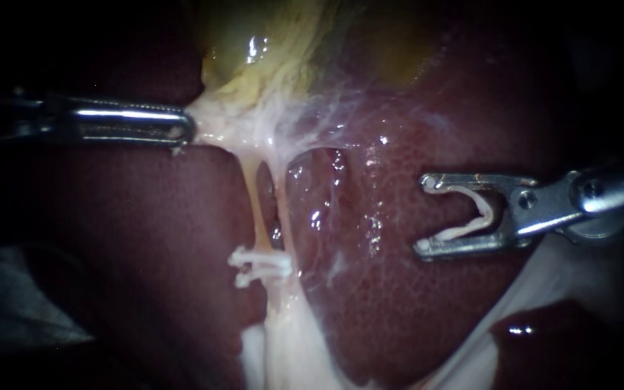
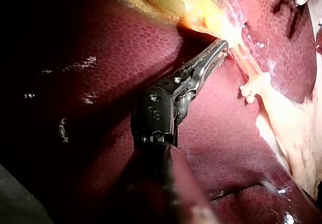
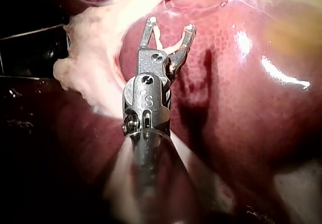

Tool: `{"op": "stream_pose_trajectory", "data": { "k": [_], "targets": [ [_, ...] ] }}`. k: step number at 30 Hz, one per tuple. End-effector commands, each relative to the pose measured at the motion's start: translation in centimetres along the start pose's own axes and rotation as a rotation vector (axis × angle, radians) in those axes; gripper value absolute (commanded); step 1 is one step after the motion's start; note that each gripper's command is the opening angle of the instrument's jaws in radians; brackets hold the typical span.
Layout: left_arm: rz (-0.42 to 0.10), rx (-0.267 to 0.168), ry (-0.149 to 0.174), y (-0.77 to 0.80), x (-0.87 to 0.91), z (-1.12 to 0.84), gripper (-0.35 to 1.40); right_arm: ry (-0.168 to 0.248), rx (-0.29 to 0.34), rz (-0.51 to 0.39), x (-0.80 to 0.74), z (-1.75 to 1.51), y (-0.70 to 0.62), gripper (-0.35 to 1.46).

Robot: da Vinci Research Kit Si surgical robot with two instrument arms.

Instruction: Clipping third clip left tube

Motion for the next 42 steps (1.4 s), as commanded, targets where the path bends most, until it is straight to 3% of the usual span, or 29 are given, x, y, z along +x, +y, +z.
{"op": "stream_pose_trajectory", "data": {
  "k": [1,10,22,32,42],
  "targets": [
    [0.002,0.001,0.001,0.01,-0.01,0.01,-0.35,0.006,0.011,0.000,0.02,0.06,-0.01,0.50],
    [0.002,0.004,0.002,0.02,-0.02,0.04,-0.35,0.046,0.041,0.060,0.08,0.71,-0.05,0.50],
    [0.002,0.005,0.003,0.03,-0.02,0.07,-0.35,0.126,0.089,0.143,0.12,1.41,0.00,0.50],
    [0.002,0.006,0.003,0.04,-0.03,0.06,-0.35,0.163,0.123,0.172,0.16,1.71,0.20,0.50],
    [0.002,0.006,0.003,0.05,-0.02,0.06,-0.35,0.165,0.150,0.186,-0.09,1.80,0.42,0.50]
  ]
}}
